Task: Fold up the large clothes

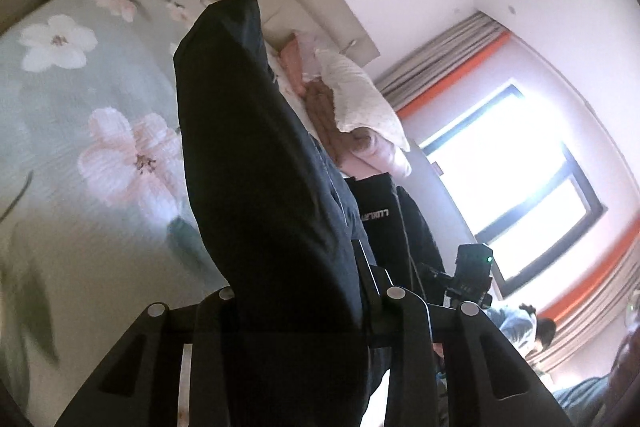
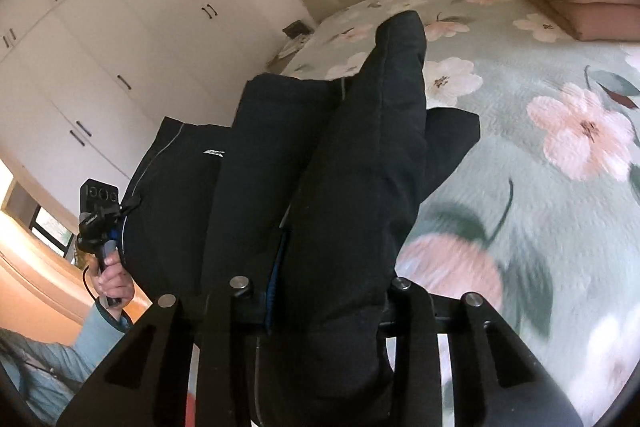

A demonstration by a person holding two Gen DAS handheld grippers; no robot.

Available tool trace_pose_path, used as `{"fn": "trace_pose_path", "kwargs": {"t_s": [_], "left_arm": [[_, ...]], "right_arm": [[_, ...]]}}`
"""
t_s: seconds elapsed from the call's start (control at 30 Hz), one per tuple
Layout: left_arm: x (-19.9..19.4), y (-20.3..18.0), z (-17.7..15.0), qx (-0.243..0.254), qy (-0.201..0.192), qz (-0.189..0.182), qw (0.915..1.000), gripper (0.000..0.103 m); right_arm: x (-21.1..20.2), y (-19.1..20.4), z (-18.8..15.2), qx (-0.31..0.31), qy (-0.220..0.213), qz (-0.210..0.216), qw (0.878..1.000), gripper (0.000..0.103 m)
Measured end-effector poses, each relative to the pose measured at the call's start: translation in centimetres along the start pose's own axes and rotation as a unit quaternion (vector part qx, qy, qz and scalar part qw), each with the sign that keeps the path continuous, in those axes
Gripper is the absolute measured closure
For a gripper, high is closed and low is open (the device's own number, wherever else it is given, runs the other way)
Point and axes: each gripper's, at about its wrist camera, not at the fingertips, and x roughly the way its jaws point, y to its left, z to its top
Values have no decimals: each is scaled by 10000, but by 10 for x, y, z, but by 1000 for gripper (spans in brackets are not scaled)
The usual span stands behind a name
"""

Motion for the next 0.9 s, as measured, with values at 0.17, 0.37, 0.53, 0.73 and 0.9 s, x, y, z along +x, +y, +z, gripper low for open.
{"fn": "trace_pose_path", "kwargs": {"t_s": [0.17, 0.37, 0.53, 0.73, 0.9], "left_arm": [[-60, -2, -55, -58, 60, 163, 9998, 68], [-48, 65, -110, -752, 288, 1026, 9915, 61], [-65, 167, -150, -2617, 43, 364, 9645, 54], [-123, 137, -141, -2075, -419, 1437, 9667, 54], [-125, 35, -124, -399, -334, 1810, 9821, 48]], "right_arm": [[-18, 24, -49, -12, 234, -121, 9997, 66], [29, -20, -99, 536, 703, -970, 9914, 65], [30, -85, -122, 1919, 732, -1036, 9732, 44], [-33, -73, -132, 1893, 354, -1310, 9725, 39], [-40, 29, -119, 488, 92, -1629, 9854, 32]]}}
